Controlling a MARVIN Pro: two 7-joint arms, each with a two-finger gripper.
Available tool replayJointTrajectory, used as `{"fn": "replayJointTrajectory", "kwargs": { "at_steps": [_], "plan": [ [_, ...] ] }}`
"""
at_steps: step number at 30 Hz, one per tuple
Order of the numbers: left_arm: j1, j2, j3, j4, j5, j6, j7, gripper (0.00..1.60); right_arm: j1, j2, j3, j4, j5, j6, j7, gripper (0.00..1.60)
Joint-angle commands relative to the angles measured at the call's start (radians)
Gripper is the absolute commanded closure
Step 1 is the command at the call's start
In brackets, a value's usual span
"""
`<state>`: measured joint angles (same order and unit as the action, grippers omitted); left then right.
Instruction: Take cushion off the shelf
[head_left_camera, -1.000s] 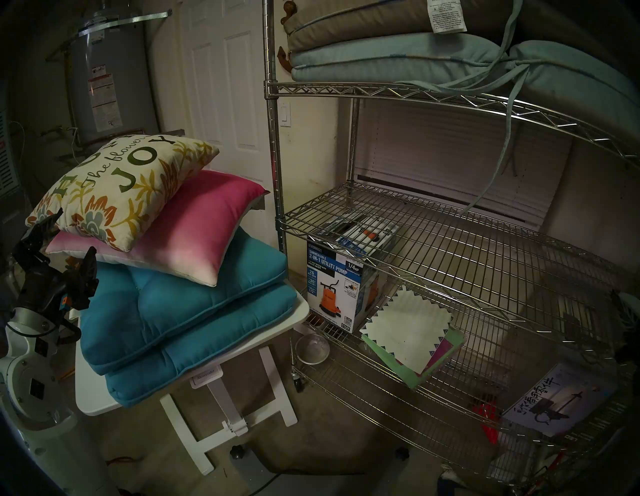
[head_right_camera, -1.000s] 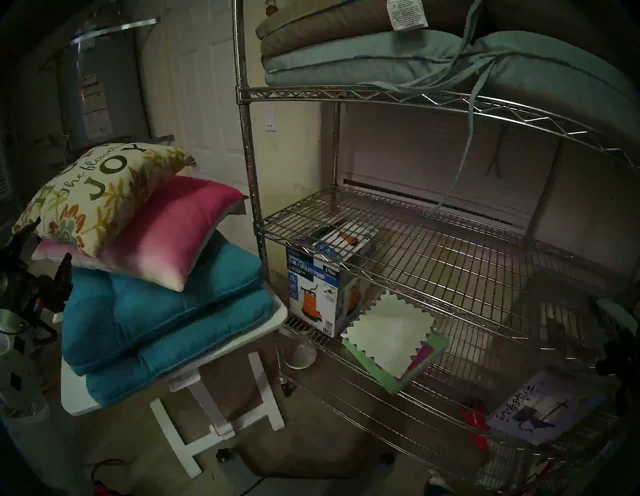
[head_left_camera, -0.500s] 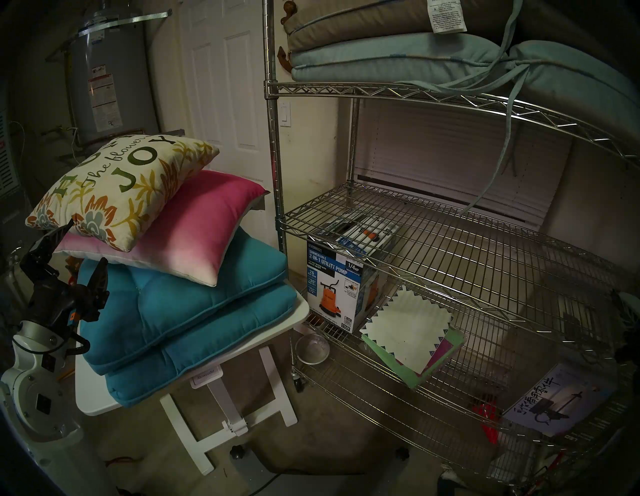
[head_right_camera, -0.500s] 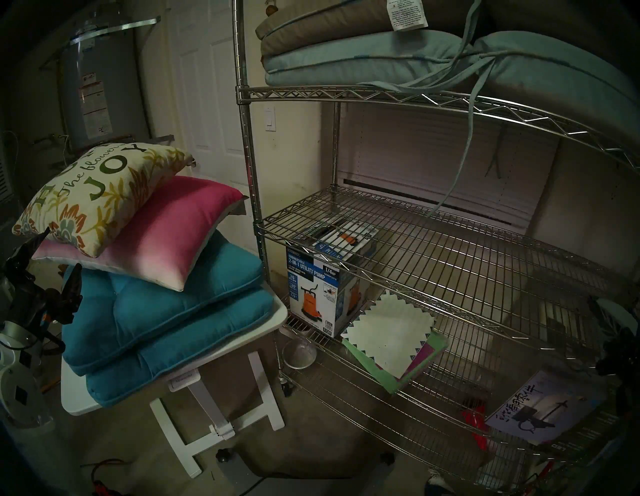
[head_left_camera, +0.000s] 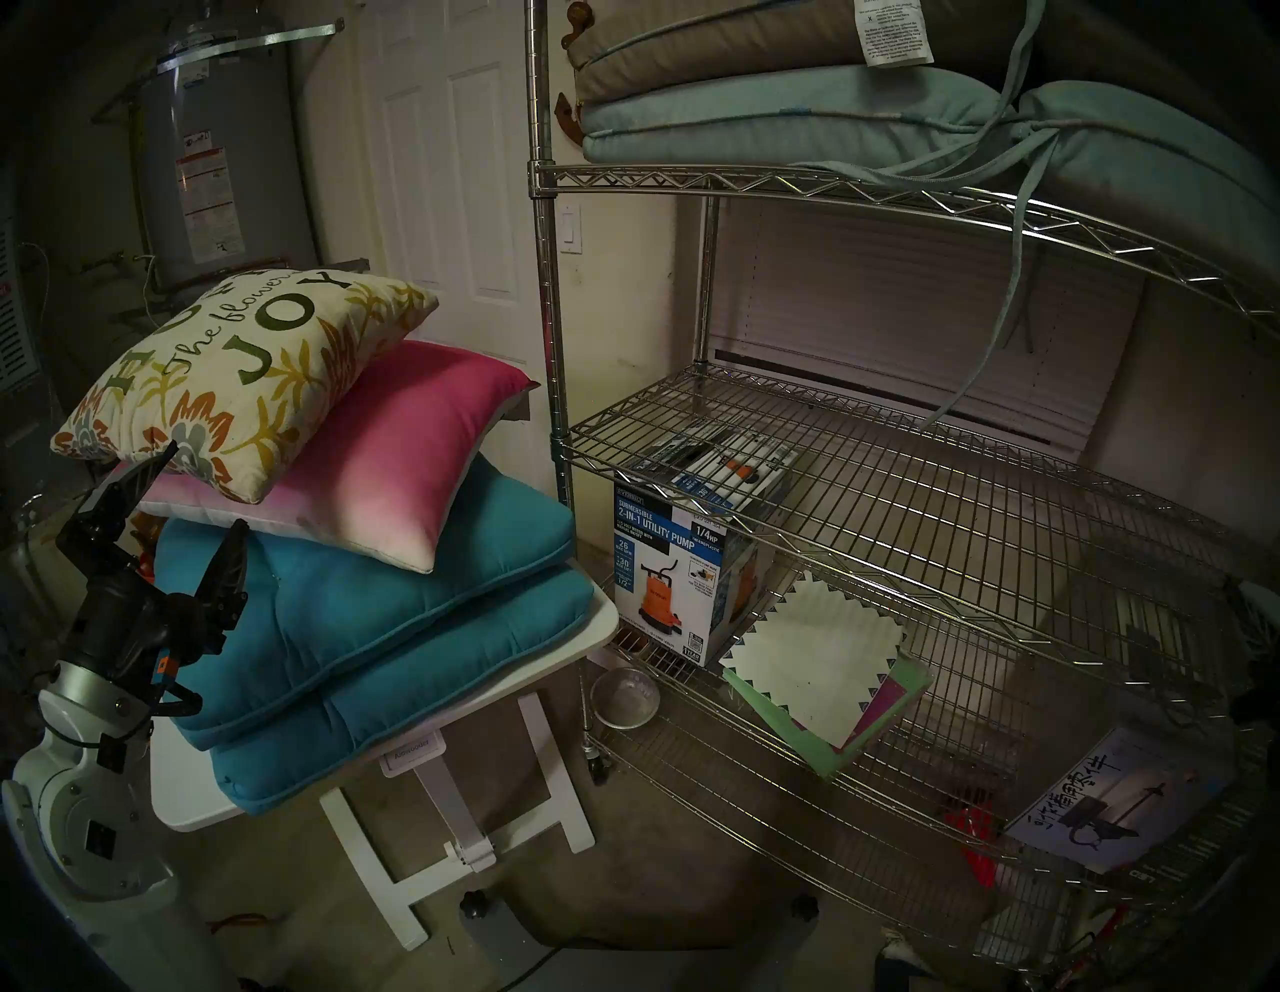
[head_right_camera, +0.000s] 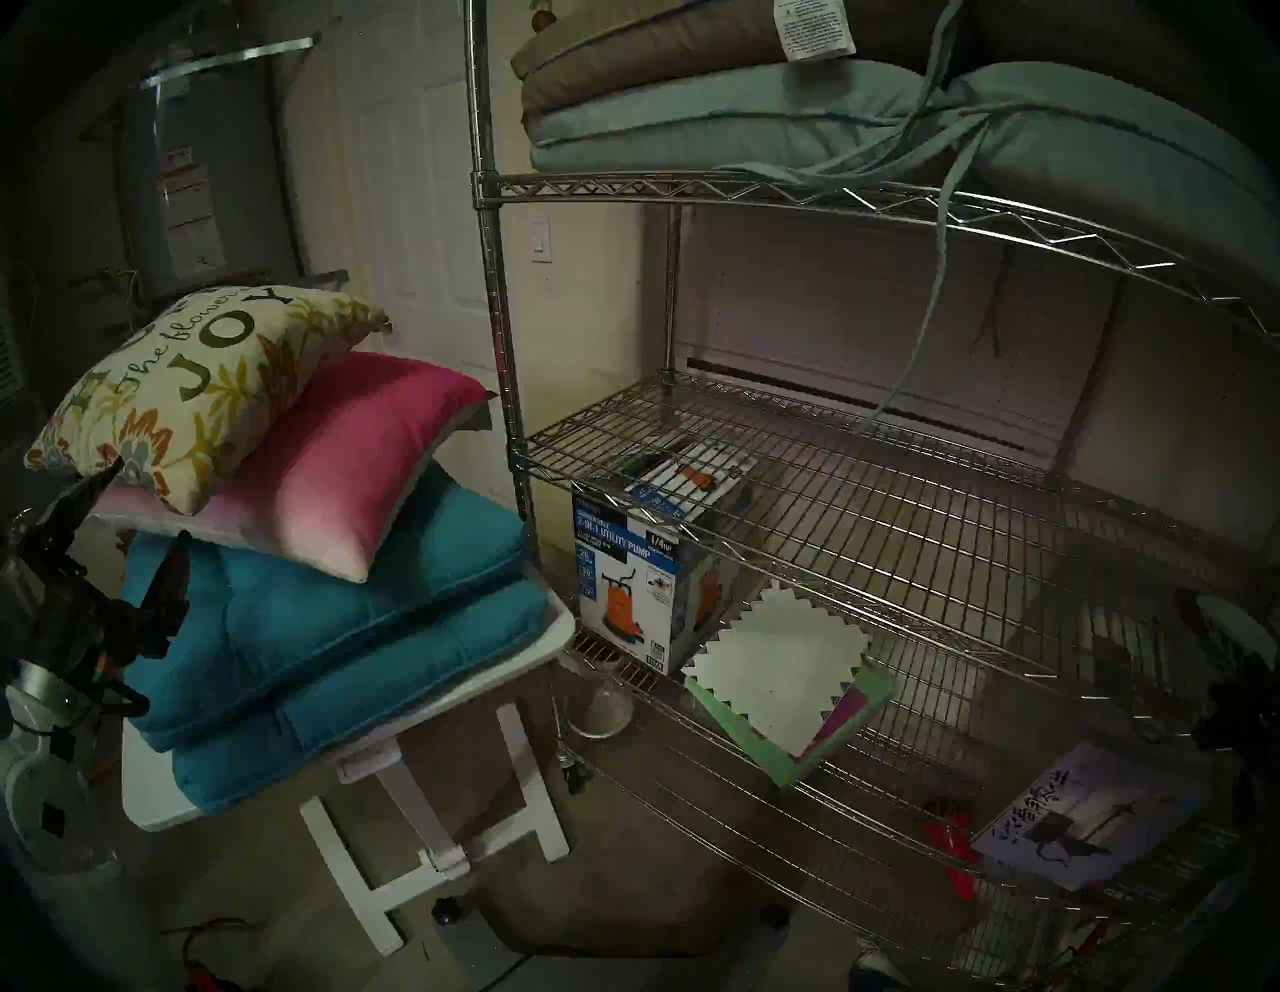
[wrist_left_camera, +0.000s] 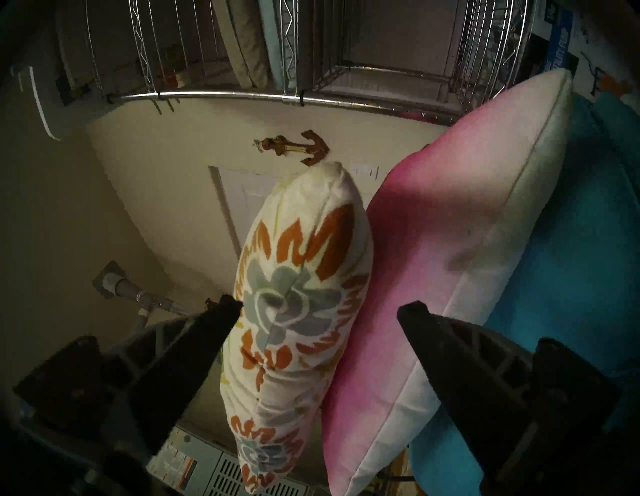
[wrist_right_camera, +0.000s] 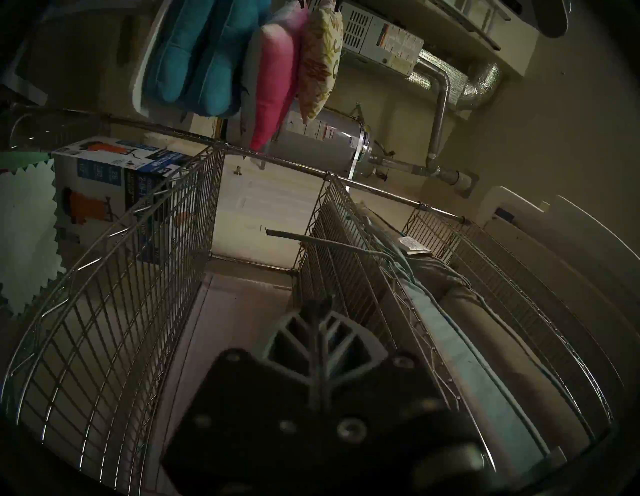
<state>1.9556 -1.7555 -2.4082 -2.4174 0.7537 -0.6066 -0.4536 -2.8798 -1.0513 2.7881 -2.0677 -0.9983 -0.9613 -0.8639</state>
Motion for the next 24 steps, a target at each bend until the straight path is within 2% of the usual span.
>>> {"fn": "replayJointTrajectory", "kwargs": {
  "at_steps": [1, 8, 24],
  "plan": [
    [0.028, -0.007, 0.008, -0.026, -0.022, -0.05, 0.03, 0.0, 0.0, -0.002, 0.006, -0.003, 0.014, 0.001, -0.05, 1.6],
    [0.048, -0.017, 0.043, -0.026, -0.026, -0.095, 0.043, 0.0, 0.0, -0.002, 0.006, -0.003, 0.016, 0.001, -0.047, 1.6],
    [0.071, -0.021, 0.169, -0.026, -0.005, -0.185, 0.062, 0.0, 0.0, -0.003, 0.006, -0.004, 0.02, 0.001, -0.041, 1.6]
  ]
}}
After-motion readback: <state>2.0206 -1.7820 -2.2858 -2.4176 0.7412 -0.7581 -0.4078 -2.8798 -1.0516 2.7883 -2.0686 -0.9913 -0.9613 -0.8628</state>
